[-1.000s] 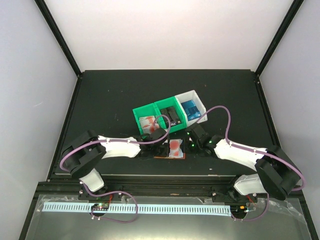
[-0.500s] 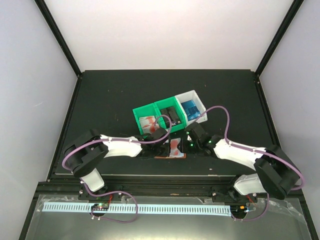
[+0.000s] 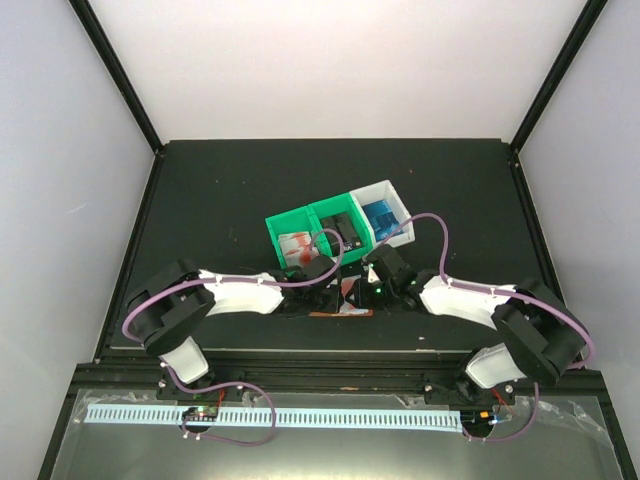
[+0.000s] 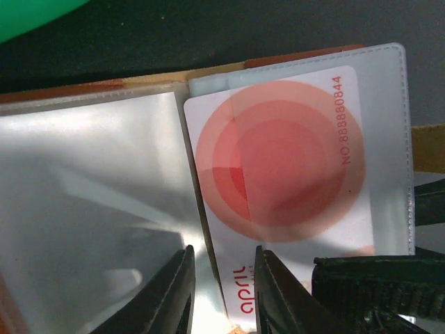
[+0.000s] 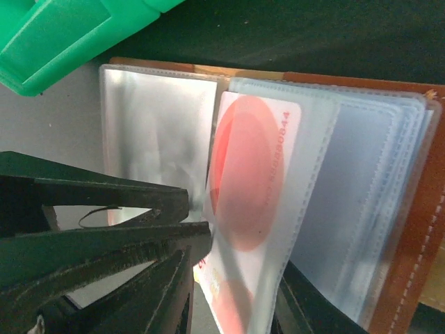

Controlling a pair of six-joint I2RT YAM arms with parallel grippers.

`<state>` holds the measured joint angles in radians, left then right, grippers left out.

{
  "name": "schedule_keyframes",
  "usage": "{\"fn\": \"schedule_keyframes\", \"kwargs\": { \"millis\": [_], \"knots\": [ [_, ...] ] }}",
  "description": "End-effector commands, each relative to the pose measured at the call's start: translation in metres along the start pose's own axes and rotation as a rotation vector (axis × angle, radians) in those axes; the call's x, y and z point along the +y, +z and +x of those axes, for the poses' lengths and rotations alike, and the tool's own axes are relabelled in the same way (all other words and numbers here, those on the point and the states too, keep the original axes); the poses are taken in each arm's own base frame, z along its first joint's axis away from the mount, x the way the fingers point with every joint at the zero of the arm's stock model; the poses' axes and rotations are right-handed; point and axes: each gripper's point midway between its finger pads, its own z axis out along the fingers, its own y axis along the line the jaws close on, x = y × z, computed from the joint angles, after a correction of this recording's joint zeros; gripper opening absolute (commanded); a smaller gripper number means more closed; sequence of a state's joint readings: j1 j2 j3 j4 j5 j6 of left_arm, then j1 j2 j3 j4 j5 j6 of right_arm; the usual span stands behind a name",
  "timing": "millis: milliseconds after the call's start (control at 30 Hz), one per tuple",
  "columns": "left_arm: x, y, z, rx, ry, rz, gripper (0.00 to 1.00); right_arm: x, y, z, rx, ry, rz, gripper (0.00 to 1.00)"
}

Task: Put the credit cards into the card holder
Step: Insert the credit card into the card holder.

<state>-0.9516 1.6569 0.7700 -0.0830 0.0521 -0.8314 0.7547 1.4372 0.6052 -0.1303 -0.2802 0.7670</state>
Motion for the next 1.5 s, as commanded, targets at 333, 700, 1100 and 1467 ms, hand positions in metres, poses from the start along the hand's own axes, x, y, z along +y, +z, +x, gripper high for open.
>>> {"fn": "schedule_keyframes", "kwargs": {
  "millis": [333, 700, 1100, 1467],
  "knots": [
    [0.015, -0.038, -0.007, -0.064, -0.031, -0.084, 0.23, 0.024, -0.002, -0.013, -0.009, -0.035, -0.085, 0.31],
    [0.041, -0.054, -0.002, -0.116, -0.085, -0.151, 0.31, 0.031, 0.004, -0.008, 0.024, -0.075, 0.000, 0.36],
    [0.065, -0.092, -0.012, -0.226, -0.153, -0.195, 0.39, 0.062, 0.019, -0.006, 0.056, -0.125, -0.034, 0.55],
    [0.056, -0.157, -0.055, -0.369, -0.033, -0.097, 0.55, 0.074, 0.016, -0.018, -0.001, -0.102, -0.085, 0.63]
  ]
}}
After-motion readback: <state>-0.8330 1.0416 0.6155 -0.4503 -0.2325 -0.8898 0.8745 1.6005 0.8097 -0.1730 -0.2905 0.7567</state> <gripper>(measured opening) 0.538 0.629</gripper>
